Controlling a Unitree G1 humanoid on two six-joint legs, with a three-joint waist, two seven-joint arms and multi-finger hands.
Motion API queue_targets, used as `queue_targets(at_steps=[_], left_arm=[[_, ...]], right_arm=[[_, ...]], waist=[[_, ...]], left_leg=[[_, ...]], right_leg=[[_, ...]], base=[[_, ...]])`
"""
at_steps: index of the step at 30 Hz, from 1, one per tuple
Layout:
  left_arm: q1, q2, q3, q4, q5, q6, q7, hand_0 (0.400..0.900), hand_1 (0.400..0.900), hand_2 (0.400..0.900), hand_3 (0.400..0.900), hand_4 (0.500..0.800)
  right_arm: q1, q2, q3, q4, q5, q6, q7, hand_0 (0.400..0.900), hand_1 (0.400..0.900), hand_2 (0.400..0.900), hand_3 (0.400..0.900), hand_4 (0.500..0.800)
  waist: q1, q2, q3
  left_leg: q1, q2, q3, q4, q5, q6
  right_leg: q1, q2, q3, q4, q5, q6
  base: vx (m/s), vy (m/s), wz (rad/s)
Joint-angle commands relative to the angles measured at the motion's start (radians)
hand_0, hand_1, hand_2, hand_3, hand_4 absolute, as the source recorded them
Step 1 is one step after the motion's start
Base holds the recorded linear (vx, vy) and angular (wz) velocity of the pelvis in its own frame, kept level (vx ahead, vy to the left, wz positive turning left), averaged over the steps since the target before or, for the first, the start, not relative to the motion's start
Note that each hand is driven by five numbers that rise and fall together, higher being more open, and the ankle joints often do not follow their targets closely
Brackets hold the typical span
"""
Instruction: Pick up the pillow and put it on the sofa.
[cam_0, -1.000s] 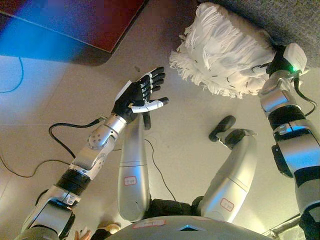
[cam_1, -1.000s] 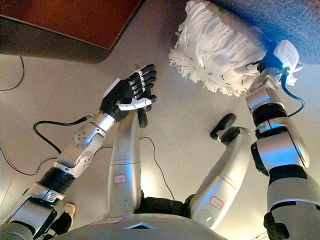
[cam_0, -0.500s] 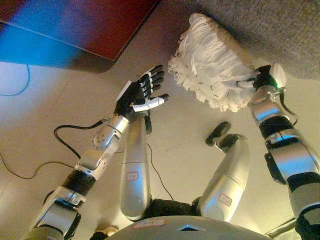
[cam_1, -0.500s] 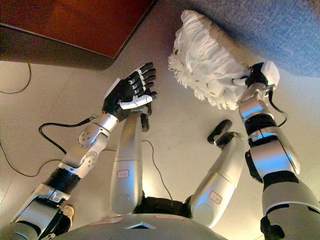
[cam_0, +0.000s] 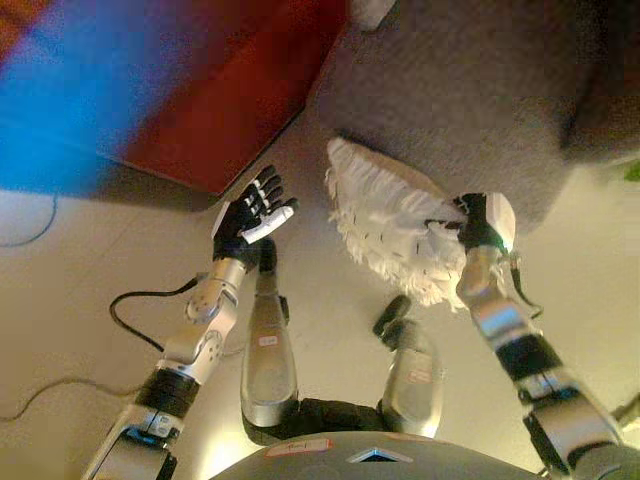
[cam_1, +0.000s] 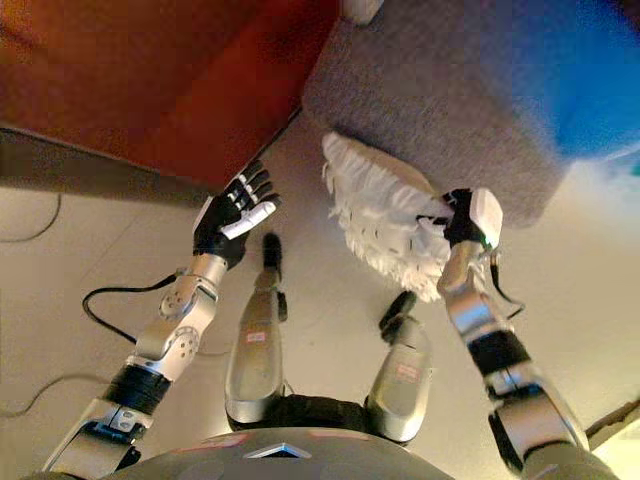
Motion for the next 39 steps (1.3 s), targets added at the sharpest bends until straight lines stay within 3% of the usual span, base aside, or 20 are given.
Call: queue_targets(at_steps=[1,7,10,13,17,21,33,39], left_arm=[[0.026,-0.006,0.027,-0.079,0.027,-0.045,-0.011,0.9,0.9,0.9,0.9,0.8],[0.041,-0.046,0.037,-0.048,0.045,-0.005,-0.014,0.9,0.9,0.9,0.9,0.8],[0.033,-0.048,0.049,-0.021,0.033,0.006,-0.001,0.9,0.9,0.9,0.9,0.8],[0.034,-0.043,0.064,-0.013,0.034,0.028,-0.022,0.9,0.9,0.9,0.9,0.8],[0.043,-0.033,0.082,-0.026,0.048,0.051,-0.058,0.9,0.9,0.9,0.9,0.8],[0.031,-0.037,0.076,0.0,0.042,0.04,-0.069,0.9,0.9,0.9,0.9,0.8],[0.099,-0.044,0.091,-0.023,0.029,0.017,-0.132,0.9,0.9,0.9,0.9,0.8],[0.142,-0.02,0.1,-0.054,0.024,0.023,-0.174,0.9,0.9,0.9,0.9,0.8]], right_arm=[[-0.009,-0.054,-0.143,-0.134,-0.143,-0.177,-0.156,0.4,0.4,0.4,0.4,0.5],[0.067,-0.06,-0.178,-0.257,-0.249,-0.196,-0.134,0.4,0.4,0.4,0.4,0.5],[0.075,-0.068,-0.205,-0.303,-0.272,-0.233,-0.136,0.4,0.4,0.4,0.4,0.5],[0.098,-0.075,-0.25,-0.335,-0.254,-0.257,-0.143,0.4,0.4,0.4,0.4,0.5],[0.145,-0.088,-0.317,-0.39,-0.217,-0.336,-0.123,0.4,0.4,0.4,0.4,0.5],[0.134,-0.1,-0.333,-0.396,-0.143,-0.381,-0.097,0.4,0.4,0.4,0.4,0.5],[0.092,-0.149,-0.376,-0.357,-0.061,-0.38,0.029,0.4,0.4,0.4,0.4,0.5],[0.028,-0.209,-0.378,-0.281,-0.078,-0.34,0.052,0.4,0.4,0.4,0.4,0.5]], waist=[[-0.026,-0.035,-0.202],[-0.066,-0.036,-0.306],[-0.077,-0.046,-0.344],[-0.089,-0.061,-0.37],[-0.099,-0.068,-0.392],[-0.101,-0.071,-0.403],[-0.058,-0.095,-0.438],[-0.006,-0.115,-0.436]], left_leg=[[0.176,0.03,0.047,-0.099,-0.058,0.03],[0.326,-0.014,0.115,-0.15,-0.092,0.055],[0.367,-0.04,0.118,-0.152,-0.144,0.072],[0.382,-0.056,0.128,-0.152,-0.166,0.085],[0.413,-0.068,0.145,-0.151,-0.197,0.103],[0.433,-0.08,0.149,-0.143,-0.215,0.112],[0.451,-0.069,0.149,-0.148,-0.207,0.096],[0.443,-0.052,0.123,-0.152,-0.197,0.073]], right_leg=[[0.027,-0.004,0.037,-0.205,0.251,0.027],[0.119,-0.006,0.052,-0.292,0.367,0.053],[0.106,-0.016,0.065,-0.285,0.437,0.053],[0.09,-0.026,0.075,-0.267,0.465,0.053],[0.1,-0.034,0.079,-0.255,0.472,0.053],[0.115,-0.039,0.083,-0.254,0.47,0.053],[0.205,-0.028,0.024,-0.307,0.406,0.053],[0.252,-0.012,-0.027,-0.335,0.364,0.053]], base=[[0.07,0.159,-0.19],[0.06,0.155,-0.24],[-0.04,0.075,-0.44],[-0.02,0.025,-0.24],[0.01,0.015,-0.24],[0.05,0.032,-0.14],[0.12,-0.008,0.06],[0.15,-0.053,0.26]])
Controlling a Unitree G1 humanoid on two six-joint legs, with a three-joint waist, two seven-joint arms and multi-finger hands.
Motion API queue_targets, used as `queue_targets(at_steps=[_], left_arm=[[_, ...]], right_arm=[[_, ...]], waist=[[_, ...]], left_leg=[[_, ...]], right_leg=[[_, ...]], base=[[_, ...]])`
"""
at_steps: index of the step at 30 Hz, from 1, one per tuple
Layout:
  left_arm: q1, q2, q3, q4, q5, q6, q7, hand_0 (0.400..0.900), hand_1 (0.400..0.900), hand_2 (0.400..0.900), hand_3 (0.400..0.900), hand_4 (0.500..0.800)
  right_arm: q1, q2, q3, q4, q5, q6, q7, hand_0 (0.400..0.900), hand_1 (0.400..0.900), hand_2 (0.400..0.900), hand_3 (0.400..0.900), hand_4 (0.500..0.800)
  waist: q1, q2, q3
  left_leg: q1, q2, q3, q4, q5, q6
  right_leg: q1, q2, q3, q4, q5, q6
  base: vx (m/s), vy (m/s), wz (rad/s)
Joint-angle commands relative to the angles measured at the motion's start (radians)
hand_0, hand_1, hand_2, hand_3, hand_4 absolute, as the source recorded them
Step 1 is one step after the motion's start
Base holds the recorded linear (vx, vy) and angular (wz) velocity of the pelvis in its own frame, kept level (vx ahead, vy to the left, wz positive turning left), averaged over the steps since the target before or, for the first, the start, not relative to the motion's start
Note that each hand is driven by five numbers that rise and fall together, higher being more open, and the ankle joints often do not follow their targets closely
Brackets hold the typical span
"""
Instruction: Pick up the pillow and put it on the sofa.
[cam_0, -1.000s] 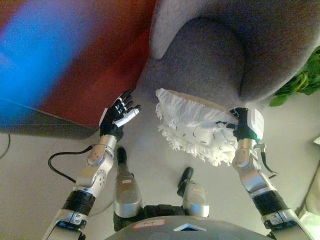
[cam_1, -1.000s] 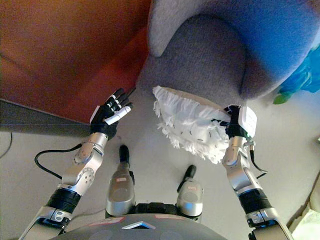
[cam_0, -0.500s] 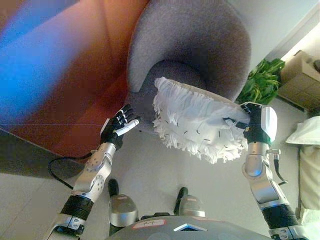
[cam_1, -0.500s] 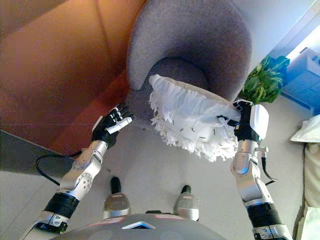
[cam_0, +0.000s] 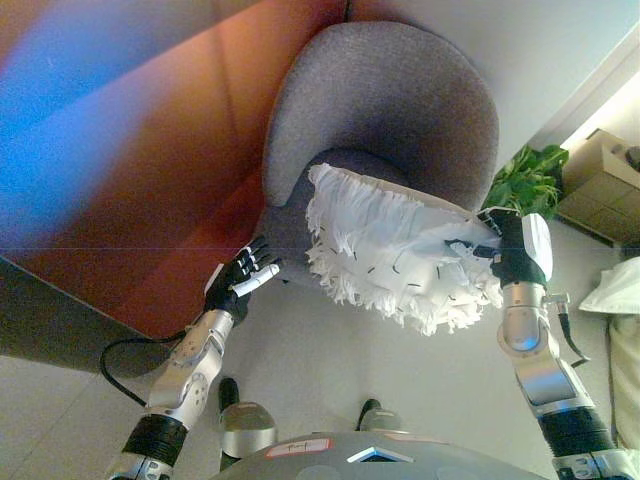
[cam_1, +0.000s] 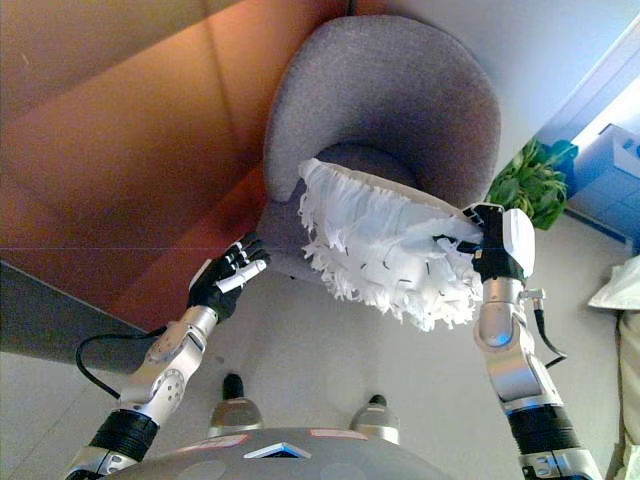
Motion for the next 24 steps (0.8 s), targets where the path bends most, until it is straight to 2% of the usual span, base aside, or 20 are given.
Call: queue_targets(at_steps=[1,4,7,10,11,13,16,18,24], left_arm=[[-0.051,0.011,0.03,-0.112,0.003,-0.082,-0.061,0.9,0.9,0.9,0.9,0.8],[-0.027,0.037,0.044,-0.145,-0.012,-0.061,-0.071,0.9,0.9,0.9,0.9,0.8],[-0.005,0.082,0.061,-0.189,-0.033,-0.03,-0.094,0.9,0.9,0.9,0.9,0.8],[0.003,0.11,0.069,-0.214,-0.043,-0.014,-0.107,0.9,0.9,0.9,0.9,0.8],[0.004,0.128,0.07,-0.223,-0.05,-0.007,-0.109,0.9,0.9,0.9,0.9,0.8],[0.006,0.151,0.081,-0.243,-0.063,0.014,-0.118,0.9,0.9,0.9,0.9,0.8],[0.013,0.179,0.095,-0.263,-0.073,0.031,-0.132,0.9,0.9,0.9,0.9,0.8],[0.023,0.191,0.102,-0.267,-0.075,0.031,-0.14,0.9,0.9,0.9,0.9,0.8],[0.069,0.196,0.107,-0.29,-0.073,0.029,-0.151,0.9,0.9,0.9,0.9,0.8]], right_arm=[[-0.274,-0.141,-0.165,-0.019,0.0,-0.084,-0.083,0.4,0.4,0.4,0.4,0.5],[-0.36,-0.177,-0.13,0.062,-0.003,-0.044,-0.069,0.4,0.4,0.4,0.4,0.5],[-0.525,-0.224,-0.031,0.239,0.028,0.04,-0.054,0.4,0.4,0.4,0.4,0.5],[-0.633,-0.263,0.039,0.39,0.069,0.071,-0.037,0.4,0.4,0.4,0.4,0.5],[-0.682,-0.29,0.07,0.473,0.102,0.087,-0.033,0.9,0.9,0.9,0.9,0.8],[-0.752,-0.312,0.117,0.618,0.116,0.09,-0.03,0.9,0.9,0.9,0.9,0.8],[-0.854,-0.347,0.212,0.756,0.124,0.157,-0.03,0.9,0.9,0.9,0.9,0.8],[-0.897,-0.352,0.215,0.829,0.161,0.173,-0.052,0.9,0.9,0.9,0.9,0.8],[-0.937,-0.355,0.212,0.879,0.156,0.201,-0.098,0.9,0.9,0.9,0.9,0.8]], waist=[[0.077,-0.012,-0.067],[0.106,-0.022,-0.059],[0.161,-0.029,-0.044],[0.198,-0.034,-0.034],[0.219,-0.038,-0.03],[0.252,-0.04,-0.02],[0.296,-0.035,-0.006],[0.312,-0.03,0.0],[0.321,-0.001,-0.008]], left_leg=[[0.113,-0.017,0.01,-0.006,-0.168,0.078],[0.108,-0.007,-0.004,-0.006,-0.161,0.067],[0.098,0.013,-0.017,-0.006,-0.145,0.047],[0.086,0.024,-0.028,-0.006,-0.129,0.034],[0.079,0.029,-0.034,-0.006,-0.121,0.028],[0.07,0.037,-0.043,-0.006,-0.109,0.019],[0.065,0.055,-0.073,-0.006,-0.111,0.0],[0.057,0.062,-0.081,-0.006,-0.101,-0.005],[0.065,0.068,-0.087,-0.006,-0.087,-0.01]], right_leg=[[-0.016,-0.039,-0.049,-0.037,0.194,0.036],[0.002,-0.025,-0.074,-0.048,0.171,0.028],[0.028,-0.003,-0.116,-0.059,0.129,0.016],[0.04,0.006,-0.145,-0.065,0.117,0.012],[0.046,0.01,-0.16,-0.067,0.111,0.012],[0.053,0.014,-0.186,-0.067,0.108,0.011],[0.069,0.033,-0.194,-0.067,0.089,0.022],[0.073,0.039,-0.206,-0.067,0.084,0.022],[0.099,0.044,-0.212,-0.067,0.064,0.023]], base=[[0.15,-0.069,0.24],[0.15,-0.086,0.26],[0.1,-0.089,0.25],[0.08,-0.083,0.24],[0.07,-0.094,0.24],[0.06,-0.121,0.29],[0.08,-0.138,0.23],[0.01,-0.088,0.16],[0.01,0.024,0.06]])
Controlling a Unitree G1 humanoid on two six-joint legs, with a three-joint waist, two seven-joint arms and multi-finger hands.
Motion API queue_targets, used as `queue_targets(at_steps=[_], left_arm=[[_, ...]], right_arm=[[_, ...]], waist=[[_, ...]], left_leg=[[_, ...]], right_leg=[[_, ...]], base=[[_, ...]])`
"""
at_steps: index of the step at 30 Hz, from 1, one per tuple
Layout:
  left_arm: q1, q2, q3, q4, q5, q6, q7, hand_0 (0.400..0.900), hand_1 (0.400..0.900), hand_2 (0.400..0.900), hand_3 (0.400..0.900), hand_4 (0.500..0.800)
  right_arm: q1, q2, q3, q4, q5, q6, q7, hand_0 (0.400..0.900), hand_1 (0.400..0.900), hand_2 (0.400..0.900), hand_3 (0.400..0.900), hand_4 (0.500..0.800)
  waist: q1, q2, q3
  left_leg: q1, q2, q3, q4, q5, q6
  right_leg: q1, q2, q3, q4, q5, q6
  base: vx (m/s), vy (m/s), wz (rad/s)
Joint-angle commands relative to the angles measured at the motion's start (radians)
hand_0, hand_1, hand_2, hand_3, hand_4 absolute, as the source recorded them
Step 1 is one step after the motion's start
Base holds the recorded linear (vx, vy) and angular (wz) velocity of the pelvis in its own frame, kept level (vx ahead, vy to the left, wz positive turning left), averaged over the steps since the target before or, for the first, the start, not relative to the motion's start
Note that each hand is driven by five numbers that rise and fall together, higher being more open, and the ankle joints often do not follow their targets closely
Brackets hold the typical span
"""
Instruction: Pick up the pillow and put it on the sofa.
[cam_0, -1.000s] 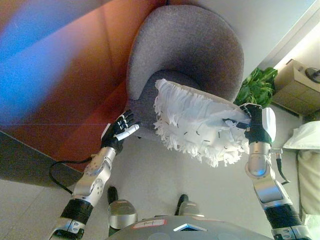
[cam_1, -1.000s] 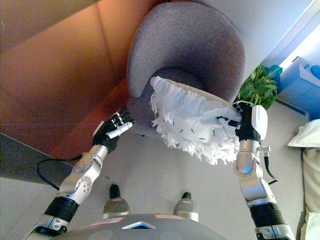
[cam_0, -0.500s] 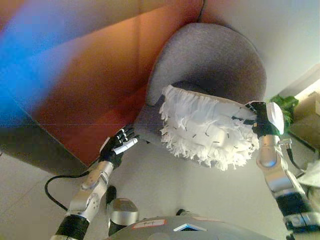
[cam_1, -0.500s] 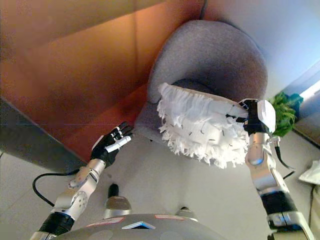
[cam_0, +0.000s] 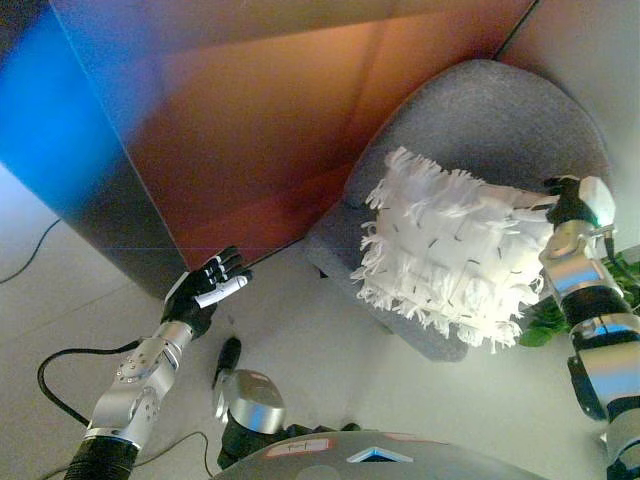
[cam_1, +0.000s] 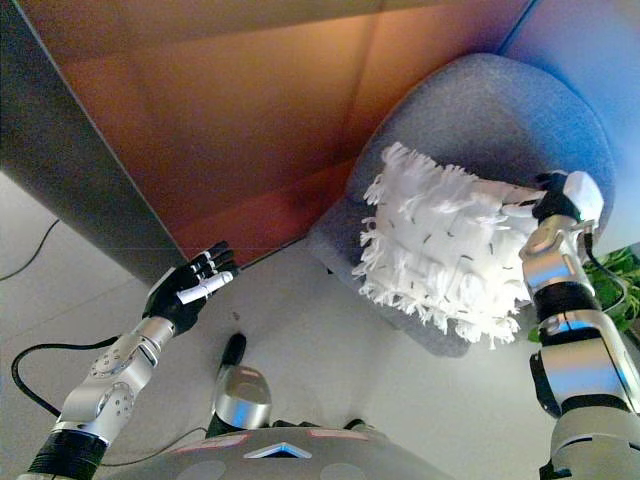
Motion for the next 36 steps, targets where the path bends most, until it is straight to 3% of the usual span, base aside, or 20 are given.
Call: queue_targets(at_steps=[1,8,13,19,22,27,28,36], left_arm=[[-0.034,0.017,-0.029,-0.186,-0.037,-0.078,-0.047,0.9,0.9,0.9,0.9,0.8],[-0.063,-0.001,-0.075,-0.161,-0.039,-0.105,-0.023,0.9,0.9,0.9,0.9,0.8],[-0.121,-0.009,-0.105,-0.13,-0.012,-0.118,0.002,0.9,0.9,0.9,0.9,0.8],[-0.187,-0.018,-0.11,-0.086,0.041,-0.143,0.008,0.9,0.9,0.9,0.9,0.8],[-0.195,-0.041,-0.1,-0.051,0.083,-0.153,0.003,0.9,0.9,0.9,0.9,0.8],[-0.21,-0.075,-0.08,0.0,0.134,-0.166,0.006,0.9,0.9,0.9,0.9,0.8],[-0.217,-0.088,-0.072,0.023,0.137,-0.176,0.013,0.9,0.9,0.9,0.9,0.8],[-0.168,-0.125,-0.04,0.057,0.157,-0.172,0.037,0.9,0.9,0.9,0.9,0.8]], right_arm=[[-0.199,-0.177,0.019,-0.022,-0.029,0.005,-0.133,0.9,0.9,0.9,0.9,0.8],[-0.152,-0.131,0.011,-0.134,0.0,-0.036,-0.114,0.9,0.9,0.9,0.9,0.8],[-0.087,-0.085,-0.047,-0.238,0.09,-0.099,-0.092,0.9,0.9,0.9,0.9,0.8],[0.158,0.028,-0.139,-0.452,0.182,-0.183,-0.106,0.9,0.9,0.9,0.9,0.8],[0.333,0.092,-0.207,-0.581,0.196,-0.228,-0.058,0.9,0.9,0.9,0.9,0.8],[0.492,0.185,-0.234,-0.687,0.241,-0.227,0.03,0.9,0.9,0.9,0.9,0.8],[0.547,0.211,-0.234,-0.716,0.259,-0.224,0.062,0.9,0.9,0.9,0.9,0.8],[0.737,0.327,-0.217,-0.789,0.296,-0.137,0.18,0.9,0.9,0.9,0.9,0.8]], waist=[[0.04,0.037,-0.076],[-0.003,0.056,-0.091],[-0.047,0.055,-0.094],[-0.134,0.049,-0.092],[-0.189,0.05,-0.1],[-0.27,0.068,-0.111],[-0.303,0.083,-0.112],[-0.396,0.116,-0.124]], left_leg=[[0.12,0.046,0.074,-0.007,-0.107,0.013],[0.158,0.03,0.125,-0.007,-0.105,0.031],[0.178,0.019,0.161,0.002,-0.116,0.045],[0.194,0.014,0.197,0.021,-0.143,0.069],[0.205,0.009,0.218,0.028,-0.162,0.08],[0.211,0.001,0.249,0.046,-0.183,0.09],[0.215,0.0,0.265,0.05,-0.186,0.092],[0.219,-0.015,0.318,0.074,-0.211,0.098]], right_leg=[[-0.013,-0.017,-0.019,0.0,0.065,0.024],[-0.008,-0.05,-0.02,0.0,0.084,0.013],[-0.032,-0.069,0.02,0.0,0.102,0.011],[-0.084,-0.083,0.088,0.013,0.146,0.012],[-0.115,-0.09,0.129,0.025,0.176,0.023],[-0.154,-0.1,0.189,0.039,0.197,0.033],[-0.168,-0.104,0.21,0.043,0.198,0.036],[-0.2,-0.112,0.27,0.037,0.206,0.032]], base=[[0.0,0.076,-0.05],[-0.06,0.068,-0.14],[-0.11,0.008,-0.25],[-0.12,-0.045,-0.31],[-0.12,-0.011,-0.37],[-0.11,0.032,-0.36],[-0.12,0.084,-0.41],[-0.06,0.059,-0.26]])
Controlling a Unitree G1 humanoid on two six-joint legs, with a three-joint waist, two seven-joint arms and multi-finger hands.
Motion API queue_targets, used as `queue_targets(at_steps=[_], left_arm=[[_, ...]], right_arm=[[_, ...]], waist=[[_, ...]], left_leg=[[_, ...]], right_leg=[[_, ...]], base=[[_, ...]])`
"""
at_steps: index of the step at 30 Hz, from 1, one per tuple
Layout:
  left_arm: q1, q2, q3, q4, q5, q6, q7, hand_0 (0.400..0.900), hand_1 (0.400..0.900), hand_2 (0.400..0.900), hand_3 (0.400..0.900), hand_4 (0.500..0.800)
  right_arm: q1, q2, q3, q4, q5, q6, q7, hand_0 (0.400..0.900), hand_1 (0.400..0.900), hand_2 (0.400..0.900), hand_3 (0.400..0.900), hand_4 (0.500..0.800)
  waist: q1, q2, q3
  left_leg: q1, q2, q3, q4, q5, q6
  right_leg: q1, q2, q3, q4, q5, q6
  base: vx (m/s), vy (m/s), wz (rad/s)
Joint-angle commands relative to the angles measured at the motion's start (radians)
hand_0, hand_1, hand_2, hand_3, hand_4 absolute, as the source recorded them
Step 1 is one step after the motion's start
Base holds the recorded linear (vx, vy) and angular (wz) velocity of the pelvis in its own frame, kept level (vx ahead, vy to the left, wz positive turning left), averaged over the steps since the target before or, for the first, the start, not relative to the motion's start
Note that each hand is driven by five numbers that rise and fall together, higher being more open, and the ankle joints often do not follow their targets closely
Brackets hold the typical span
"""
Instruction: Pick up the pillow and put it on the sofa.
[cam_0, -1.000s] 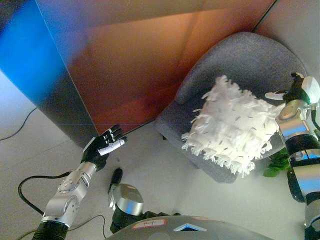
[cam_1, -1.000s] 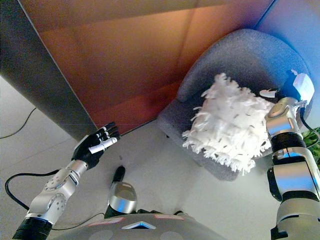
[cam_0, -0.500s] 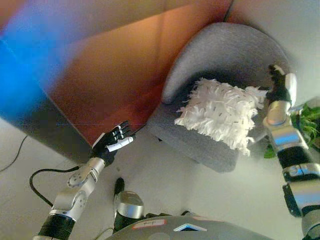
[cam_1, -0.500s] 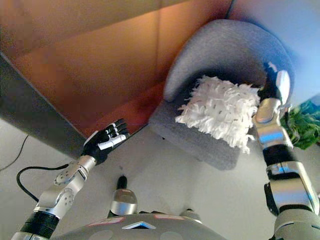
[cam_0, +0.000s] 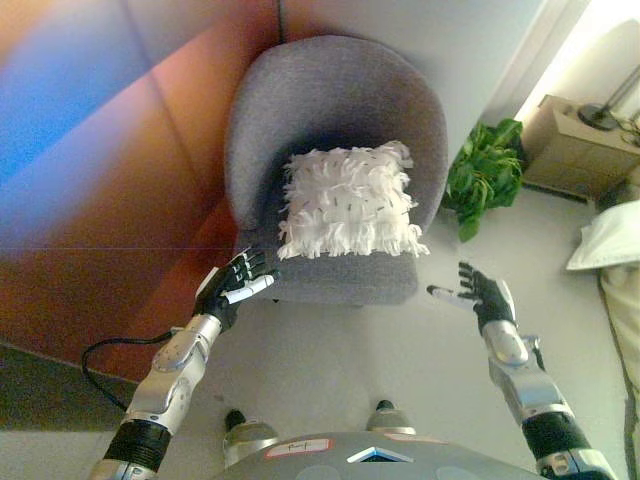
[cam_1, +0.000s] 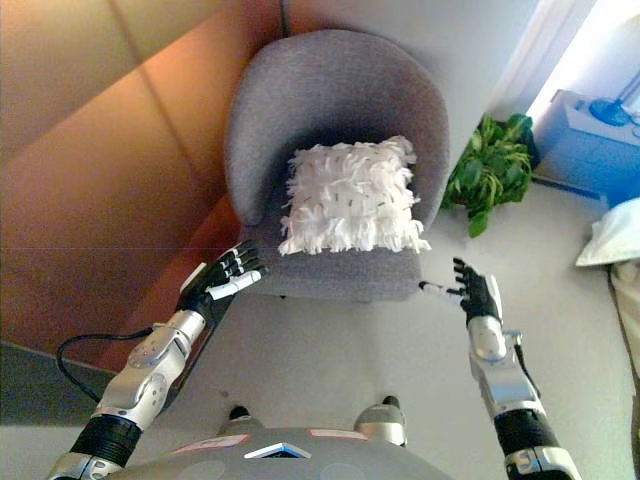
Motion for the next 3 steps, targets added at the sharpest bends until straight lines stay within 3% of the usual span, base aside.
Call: queue_targets(at_steps=[1,3], left_arm=[[-0.071,0.008,0.058,-0.042,0.032,-0.108,-0.003,0.9,0.9,0.9,0.9,0.8],[-0.051,-0.002,0.064,-0.044,0.003,-0.105,-0.007,0.9,0.9,0.9,0.9,0.8]], right_arm=[[-0.031,0.033,-0.051,-0.174,0.037,-0.038,0.039,0.9,0.9,0.9,0.9,0.8],[0.002,0.047,-0.05,-0.186,0.052,-0.035,0.049,0.9,0.9,0.9,0.9,0.8]], waist=[[0.012,-0.003,-0.01],[-0.001,0.003,-0.011]], left_leg=[[0.08,-0.017,0.004,0.089,-0.17,0.089],[0.08,-0.021,0.013,0.085,-0.172,0.088]], right_leg=[[-0.08,-0.064,-0.025,0.0,0.188,0.026],[-0.089,-0.065,-0.016,-0.001,0.19,0.025]], base=[[-0.04,0.044,-0.14],[-0.04,0.035,-0.11]])
